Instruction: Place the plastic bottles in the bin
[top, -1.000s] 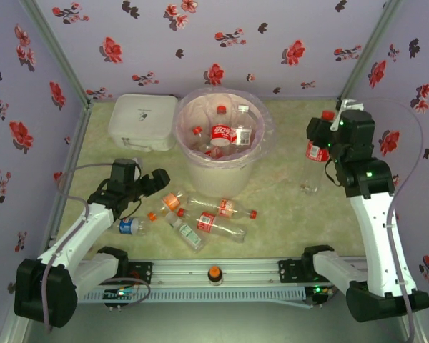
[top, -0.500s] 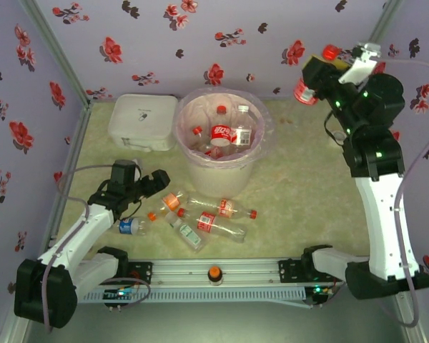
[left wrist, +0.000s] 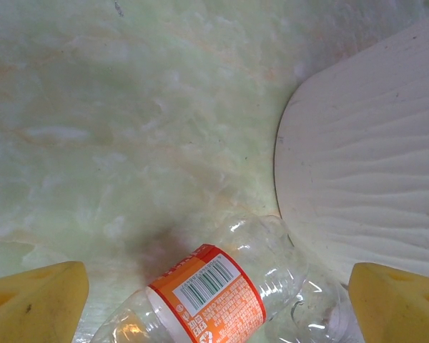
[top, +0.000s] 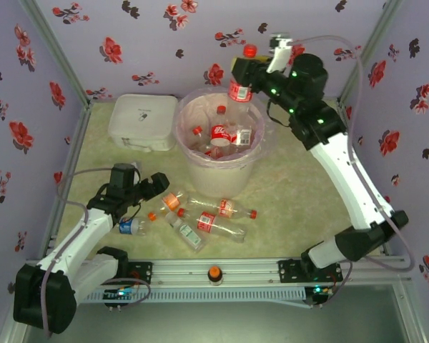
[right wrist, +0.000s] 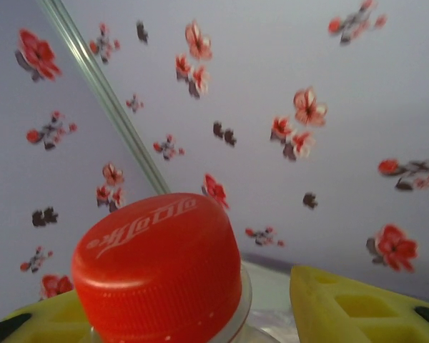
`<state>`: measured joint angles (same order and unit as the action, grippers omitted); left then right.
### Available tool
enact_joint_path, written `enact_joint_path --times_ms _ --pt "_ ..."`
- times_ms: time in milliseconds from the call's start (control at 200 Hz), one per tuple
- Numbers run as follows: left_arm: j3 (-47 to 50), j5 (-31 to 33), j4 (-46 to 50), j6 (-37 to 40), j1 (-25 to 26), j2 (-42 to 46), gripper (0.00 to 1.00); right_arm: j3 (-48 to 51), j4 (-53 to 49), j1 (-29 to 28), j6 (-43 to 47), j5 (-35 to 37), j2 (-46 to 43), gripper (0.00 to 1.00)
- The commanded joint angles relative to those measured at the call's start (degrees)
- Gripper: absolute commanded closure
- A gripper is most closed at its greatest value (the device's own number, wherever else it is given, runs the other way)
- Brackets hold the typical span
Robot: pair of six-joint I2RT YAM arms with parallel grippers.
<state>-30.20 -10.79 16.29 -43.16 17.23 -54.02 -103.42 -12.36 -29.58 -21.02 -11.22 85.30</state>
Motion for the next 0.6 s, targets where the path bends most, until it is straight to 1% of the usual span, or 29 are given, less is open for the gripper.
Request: enact_joint_path --times_ms 0,95,220,325,460,595 --pt "0.4 -0.9 -0.4 -0.5 -0.5 0.5 0.06 -0.5 0.1 -1.5 0.5 -1.2 2.4 1.0" --pt "0.4 -0.9 -0.6 -0.7 -0.5 0.2 0.06 -0.5 0.6 -2.0 -0.2 -1.4 5.4 1.0" --pt "0.5 -0.9 -0.5 -0.8 -0.5 0.6 0.06 -0.3 -0.1 -2.1 -1.3 0.1 9.4 1.0" --pt "0.6 -0.9 -0.2 -0.8 -0.5 1.0 0.06 -0.3 -2.1 -2.1 -3.4 1.8 12.5 1.0" --pt "0.9 -0.8 -0.2 -0.8 -0.5 1.2 0.06 0.1 -4.0 -2.2 -6.6 1.6 16.1 1.0" --pt "0.9 -0.8 -0.1 -0.7 -0.5 1.3 0.06 1.7 -5.2 -2.7 -8.4 3.1 18.1 0.96"
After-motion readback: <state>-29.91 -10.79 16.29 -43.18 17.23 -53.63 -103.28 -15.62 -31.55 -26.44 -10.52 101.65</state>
